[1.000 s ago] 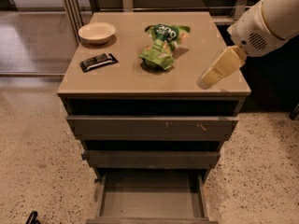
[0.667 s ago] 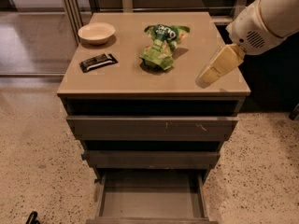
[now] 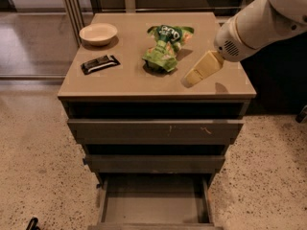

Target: Place green rice chip bag into bottom drawer

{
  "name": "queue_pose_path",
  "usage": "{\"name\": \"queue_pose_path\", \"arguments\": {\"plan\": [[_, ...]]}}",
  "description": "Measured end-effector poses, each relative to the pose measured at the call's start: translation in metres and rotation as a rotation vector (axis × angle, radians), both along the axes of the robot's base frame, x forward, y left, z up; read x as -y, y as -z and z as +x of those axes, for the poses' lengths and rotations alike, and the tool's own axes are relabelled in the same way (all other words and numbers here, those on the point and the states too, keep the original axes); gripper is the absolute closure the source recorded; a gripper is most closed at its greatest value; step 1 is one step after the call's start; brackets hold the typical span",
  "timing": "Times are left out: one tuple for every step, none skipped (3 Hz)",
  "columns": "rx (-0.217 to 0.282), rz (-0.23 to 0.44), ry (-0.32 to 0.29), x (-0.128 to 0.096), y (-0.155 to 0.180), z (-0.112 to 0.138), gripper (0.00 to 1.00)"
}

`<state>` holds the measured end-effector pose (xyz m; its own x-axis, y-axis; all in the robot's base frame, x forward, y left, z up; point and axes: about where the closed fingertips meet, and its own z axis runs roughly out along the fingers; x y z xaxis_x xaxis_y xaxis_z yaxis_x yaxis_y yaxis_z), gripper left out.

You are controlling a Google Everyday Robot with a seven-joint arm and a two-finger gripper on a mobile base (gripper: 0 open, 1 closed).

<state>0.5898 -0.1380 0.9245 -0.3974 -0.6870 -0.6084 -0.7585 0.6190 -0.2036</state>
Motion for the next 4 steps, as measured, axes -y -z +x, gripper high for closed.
{"name": "queue_pose_path", "arguments": {"plan": [[0.052, 0.002, 0.014, -0.013, -0.003, 0.038, 0.00], [0.063, -0.009, 0.018, -0.030, 0.005, 0.078, 0.00], [0.049, -0.011, 0.020, -0.039, 0.016, 0.096, 0.00], [0.030, -0.002, 0.024, -0.048, 0.026, 0.111, 0.00]]}}
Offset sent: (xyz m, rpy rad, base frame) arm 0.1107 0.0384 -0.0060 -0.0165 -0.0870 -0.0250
